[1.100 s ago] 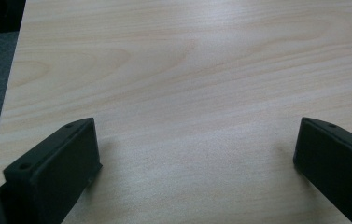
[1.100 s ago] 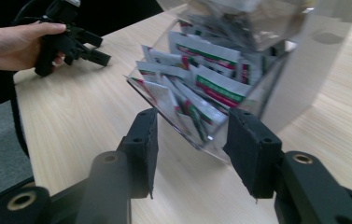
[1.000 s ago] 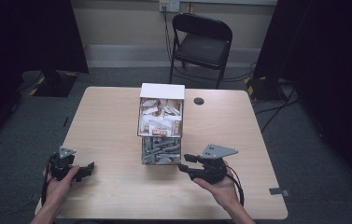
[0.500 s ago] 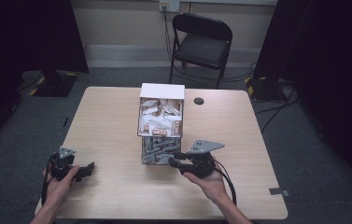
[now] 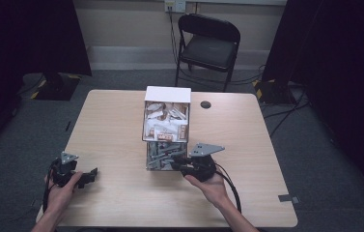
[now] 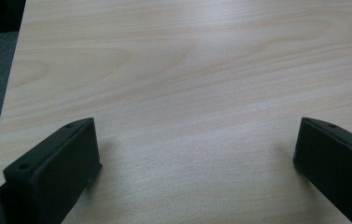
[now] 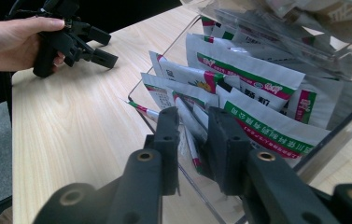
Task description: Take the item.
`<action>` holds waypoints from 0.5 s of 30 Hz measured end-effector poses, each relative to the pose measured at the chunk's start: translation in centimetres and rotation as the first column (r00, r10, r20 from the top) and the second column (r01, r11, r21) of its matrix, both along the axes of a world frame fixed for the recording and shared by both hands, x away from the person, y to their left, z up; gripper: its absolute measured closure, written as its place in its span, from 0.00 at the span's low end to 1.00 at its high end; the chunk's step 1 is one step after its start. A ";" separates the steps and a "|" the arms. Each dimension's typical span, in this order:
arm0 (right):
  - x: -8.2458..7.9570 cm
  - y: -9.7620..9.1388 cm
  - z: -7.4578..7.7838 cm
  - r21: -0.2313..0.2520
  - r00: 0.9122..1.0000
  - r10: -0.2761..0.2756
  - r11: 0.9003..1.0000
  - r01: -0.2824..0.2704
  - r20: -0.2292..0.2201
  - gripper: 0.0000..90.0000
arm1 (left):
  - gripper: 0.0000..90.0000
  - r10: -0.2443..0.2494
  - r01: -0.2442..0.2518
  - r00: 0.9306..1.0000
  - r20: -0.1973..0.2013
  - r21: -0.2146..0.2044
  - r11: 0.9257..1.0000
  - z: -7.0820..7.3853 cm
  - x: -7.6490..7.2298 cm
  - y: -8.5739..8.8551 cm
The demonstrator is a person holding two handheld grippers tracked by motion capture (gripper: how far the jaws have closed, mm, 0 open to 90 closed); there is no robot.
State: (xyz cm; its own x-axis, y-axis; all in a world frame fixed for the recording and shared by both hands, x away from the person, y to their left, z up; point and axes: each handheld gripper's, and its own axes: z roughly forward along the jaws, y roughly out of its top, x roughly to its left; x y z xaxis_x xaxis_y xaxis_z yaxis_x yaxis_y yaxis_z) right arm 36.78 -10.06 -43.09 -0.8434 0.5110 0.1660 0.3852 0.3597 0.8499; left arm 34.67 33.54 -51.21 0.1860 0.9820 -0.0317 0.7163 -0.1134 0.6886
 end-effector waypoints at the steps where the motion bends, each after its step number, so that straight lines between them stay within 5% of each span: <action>1: 0.0 0.0 0.0 -0.001 1.000 0.002 1.000 -0.002 0.000 0.85 | 0.00 0.000 0.000 1.000 0.000 0.000 1.000 0.0 0.0 0.0; 15: 0.1 -0.2 0.1 -0.011 1.000 0.011 1.000 -0.011 0.008 1.00 | 0.00 0.000 0.000 1.000 0.000 0.000 1.000 0.0 0.0 0.0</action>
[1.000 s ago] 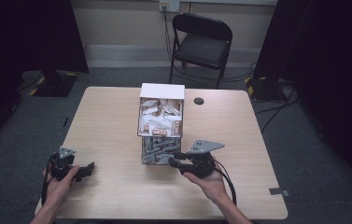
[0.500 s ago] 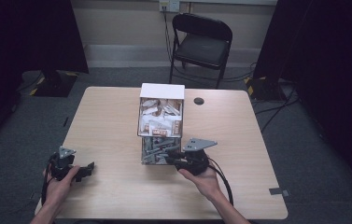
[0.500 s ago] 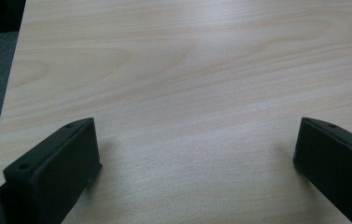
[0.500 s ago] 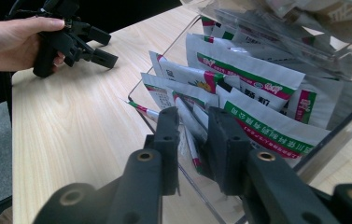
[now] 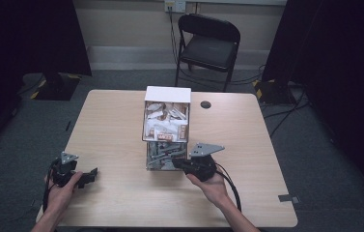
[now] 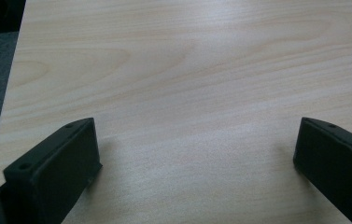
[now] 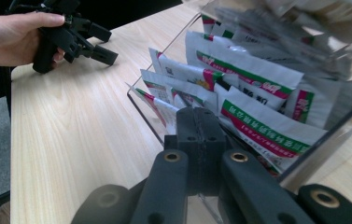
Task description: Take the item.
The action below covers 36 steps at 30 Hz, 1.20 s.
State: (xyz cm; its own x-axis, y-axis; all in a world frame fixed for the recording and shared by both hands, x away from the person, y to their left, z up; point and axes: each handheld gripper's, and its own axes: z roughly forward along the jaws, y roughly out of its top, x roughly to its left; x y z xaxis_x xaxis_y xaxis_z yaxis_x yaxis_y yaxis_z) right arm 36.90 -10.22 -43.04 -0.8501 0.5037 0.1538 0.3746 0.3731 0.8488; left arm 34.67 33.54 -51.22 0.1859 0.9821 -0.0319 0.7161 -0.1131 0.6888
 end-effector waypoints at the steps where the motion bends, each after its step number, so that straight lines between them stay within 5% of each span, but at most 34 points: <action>1: 0.0 -0.2 0.2 0.007 1.000 -0.002 1.000 0.002 0.002 1.00 | 0.00 0.000 0.000 1.000 0.000 0.000 1.000 0.0 0.0 0.0; 18: -0.1 0.6 -0.7 0.013 1.000 0.023 1.000 -0.023 0.008 0.86 | 0.00 0.000 0.000 1.000 0.000 0.000 1.000 0.0 0.0 0.0; 26: 0.0 1.0 -1.2 -0.014 0.999 0.024 1.000 -0.023 0.025 0.94 | 0.00 0.000 0.000 1.000 0.000 0.000 1.000 0.0 0.0 0.0; 36: 0.2 0.3 -0.3 0.039 1.000 0.009 0.999 -0.010 0.023 0.97 | 0.00 0.000 0.000 1.000 0.000 0.000 1.000 0.0 0.0 0.0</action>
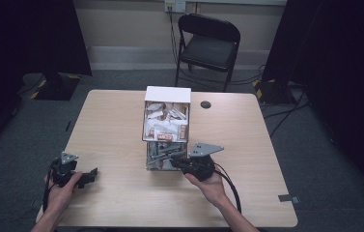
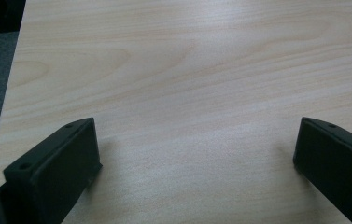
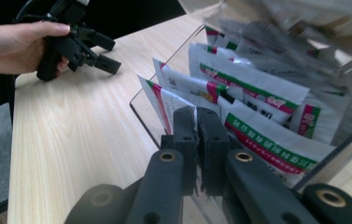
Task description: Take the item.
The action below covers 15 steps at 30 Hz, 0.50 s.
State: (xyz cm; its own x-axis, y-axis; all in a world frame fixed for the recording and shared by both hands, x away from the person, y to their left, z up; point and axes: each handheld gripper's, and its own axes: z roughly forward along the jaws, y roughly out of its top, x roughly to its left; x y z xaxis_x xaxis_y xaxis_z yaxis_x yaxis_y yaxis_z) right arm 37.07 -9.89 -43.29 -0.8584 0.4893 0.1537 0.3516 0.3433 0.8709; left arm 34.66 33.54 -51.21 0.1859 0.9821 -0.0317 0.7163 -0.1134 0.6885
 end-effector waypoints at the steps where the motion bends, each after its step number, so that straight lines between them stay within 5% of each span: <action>1: 0.0 -0.1 0.2 0.008 1.000 0.001 1.000 -0.001 0.001 0.97 | 0.00 0.000 0.000 1.000 0.000 0.000 1.000 0.0 0.0 0.0; 15: -0.3 -0.6 1.4 0.040 1.000 0.004 0.999 -0.004 0.001 0.98 | 0.00 0.000 0.000 1.000 0.000 0.000 1.000 0.0 0.0 0.0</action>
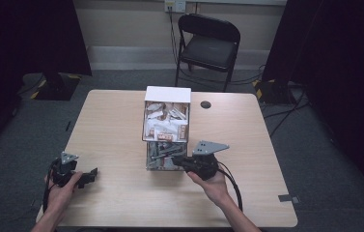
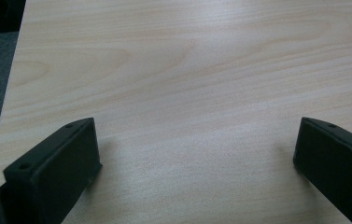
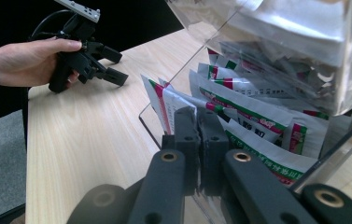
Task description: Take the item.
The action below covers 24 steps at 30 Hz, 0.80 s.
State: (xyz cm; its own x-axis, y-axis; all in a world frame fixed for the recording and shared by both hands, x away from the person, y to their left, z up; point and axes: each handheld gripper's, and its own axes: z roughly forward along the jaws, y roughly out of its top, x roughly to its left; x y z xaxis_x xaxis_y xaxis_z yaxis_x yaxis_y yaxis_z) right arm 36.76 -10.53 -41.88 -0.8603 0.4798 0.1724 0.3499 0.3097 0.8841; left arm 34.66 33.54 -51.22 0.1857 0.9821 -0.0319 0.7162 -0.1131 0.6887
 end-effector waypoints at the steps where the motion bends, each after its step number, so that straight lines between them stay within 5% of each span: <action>1: 0.0 0.0 0.0 0.000 1.000 0.000 1.000 0.000 0.000 0.98 | 0.00 0.000 0.000 1.000 0.000 0.000 1.000 0.0 0.0 0.0; 24: -0.8 -0.8 1.1 0.016 1.000 -0.008 1.000 0.008 -0.001 0.98 | 0.00 0.000 0.000 1.000 -0.001 0.000 1.000 0.0 0.0 0.0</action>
